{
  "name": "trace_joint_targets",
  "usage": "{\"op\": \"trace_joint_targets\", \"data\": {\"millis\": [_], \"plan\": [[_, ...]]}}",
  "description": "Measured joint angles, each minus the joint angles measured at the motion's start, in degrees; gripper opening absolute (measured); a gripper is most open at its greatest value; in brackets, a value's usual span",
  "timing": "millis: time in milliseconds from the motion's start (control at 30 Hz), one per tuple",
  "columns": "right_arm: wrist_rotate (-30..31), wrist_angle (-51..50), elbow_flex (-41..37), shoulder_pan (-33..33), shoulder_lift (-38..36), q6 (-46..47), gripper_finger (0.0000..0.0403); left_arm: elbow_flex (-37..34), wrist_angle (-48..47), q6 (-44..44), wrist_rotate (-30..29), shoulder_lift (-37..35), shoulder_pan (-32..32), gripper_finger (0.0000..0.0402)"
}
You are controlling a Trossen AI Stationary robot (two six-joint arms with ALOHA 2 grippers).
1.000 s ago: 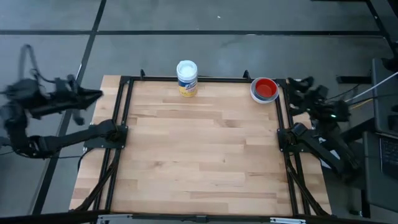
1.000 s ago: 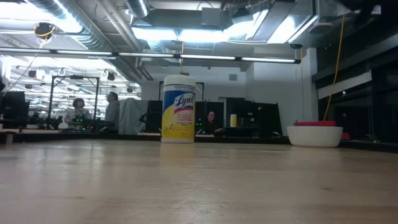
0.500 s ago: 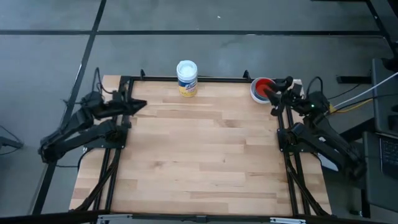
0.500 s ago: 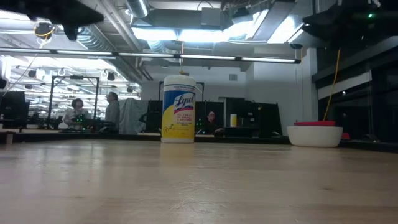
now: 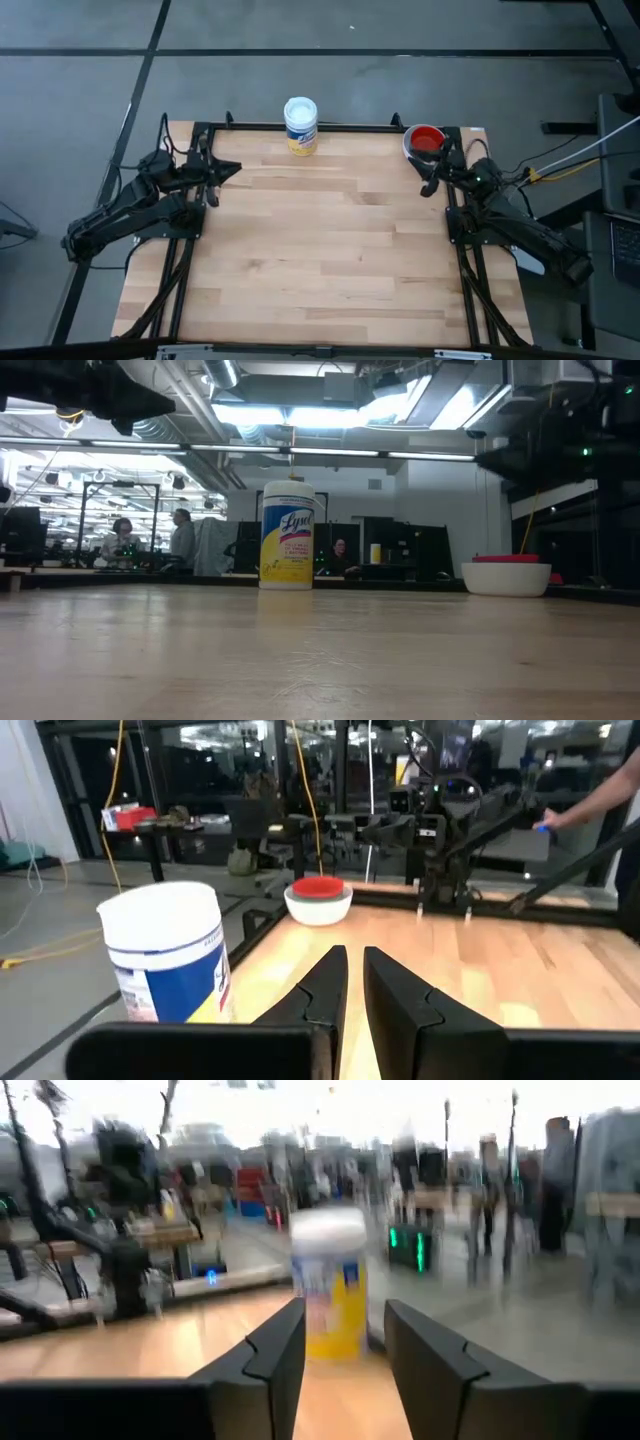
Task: Nest bowls inside each other
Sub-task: Return to Home Position
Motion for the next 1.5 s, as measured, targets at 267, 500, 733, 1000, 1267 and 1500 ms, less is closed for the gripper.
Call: {"op": "trace_joint_targets", "data": {"millis": [267,500,733,1000,1267,1500], "plan": [[0.46,-3.91,0.12,0.83,0.27,-0.09,0.0144,-3.45,-3.67,1.23,-0.49,-0.46,0.00,0.0031],[0.26,-4.82,0.13,1.55,0.27,-0.52,0.0155,-20.34,14.91,-7.92,3.95,-2.92,-0.20,0.0031],[-0.78,-5.41,0.17,1.55,0.27,-0.12,0.0139,-20.46,15.15,-3.71,-1.99,0.01,-2.37,0.0031],[-0.15,-4.92,0.17,2.45,0.60,-0.29,0.0128,-20.46,13.34,0.49,-12.55,2.10,-4.55,0.0031],[2.07,-2.01,0.19,12.26,3.94,1.02,0.0139,-20.46,13.77,-1.84,-15.72,4.50,-9.65,0.0031],[10.68,1.57,0.21,26.07,8.76,1.57,0.0130,-20.46,17.74,-5.54,-23.06,6.51,-20.39,0.0031]]}}
